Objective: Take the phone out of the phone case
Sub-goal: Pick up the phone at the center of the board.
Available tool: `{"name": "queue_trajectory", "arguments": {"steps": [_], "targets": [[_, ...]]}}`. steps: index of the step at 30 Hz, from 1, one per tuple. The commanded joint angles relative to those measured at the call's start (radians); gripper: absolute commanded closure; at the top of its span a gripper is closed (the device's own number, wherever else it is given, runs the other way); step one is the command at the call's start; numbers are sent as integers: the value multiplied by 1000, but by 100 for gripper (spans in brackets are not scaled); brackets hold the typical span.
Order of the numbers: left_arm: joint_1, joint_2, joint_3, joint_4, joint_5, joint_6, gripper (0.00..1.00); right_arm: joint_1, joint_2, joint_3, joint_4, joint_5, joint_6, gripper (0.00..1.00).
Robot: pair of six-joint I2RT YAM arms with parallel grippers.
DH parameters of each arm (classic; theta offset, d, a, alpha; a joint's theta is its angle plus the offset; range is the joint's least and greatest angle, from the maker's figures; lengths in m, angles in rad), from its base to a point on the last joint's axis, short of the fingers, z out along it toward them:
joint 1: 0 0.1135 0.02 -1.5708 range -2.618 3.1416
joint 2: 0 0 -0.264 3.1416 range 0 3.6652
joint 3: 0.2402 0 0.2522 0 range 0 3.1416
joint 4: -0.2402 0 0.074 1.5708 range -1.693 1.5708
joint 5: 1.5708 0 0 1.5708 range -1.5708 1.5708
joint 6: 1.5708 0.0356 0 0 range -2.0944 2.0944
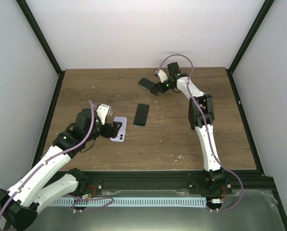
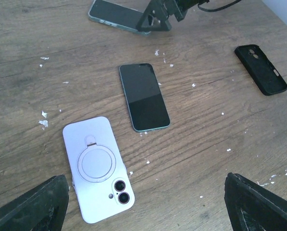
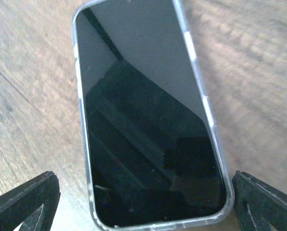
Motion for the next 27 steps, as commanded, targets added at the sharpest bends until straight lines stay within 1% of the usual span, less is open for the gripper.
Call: {"name": "queue_trajectory", "arguments": {"steps": [1,3,6,10,13,17,21,22,23,24,25,26,27], "targets": [[7,-14,-10,20,10,13,10,97,-78,-115,-26,225,-67,2],[8,-14,-10,20,10,13,11,120,-79,-127,-11,292,-89,2],[8,-16,-11,18,8,11,11,152,-48,-94,-24,360,-110,2],[7,-21,-13,18,4,12,11,158,-3,-39,-47,380,-97,3],[7,-21,-13,18,3,13,11,159,6,-37,-55,387,-81,8],[8,-23,-13,18,2,14,11,155,-20,-82,-57,404,-49,17],[8,-21,-13,18,3,14,11,146,-107,-189,-27,373,-1,21],[7,-21,-13,17,2,13,11,145,-125,-205,-22,367,6,21],[7,-21,-13,17,1,14,11,145,-138,-217,-21,356,10,18],[7,-21,-13,17,1,13,11,145,-149,-231,-20,336,14,13],[7,-21,-13,17,1,13,11,145,-159,-239,-16,312,18,4],[8,-22,-14,18,0,13,11,145,-165,-244,-9,293,27,1],[7,-23,-13,17,-1,13,11,146,-165,-242,-2,279,40,0]]}}
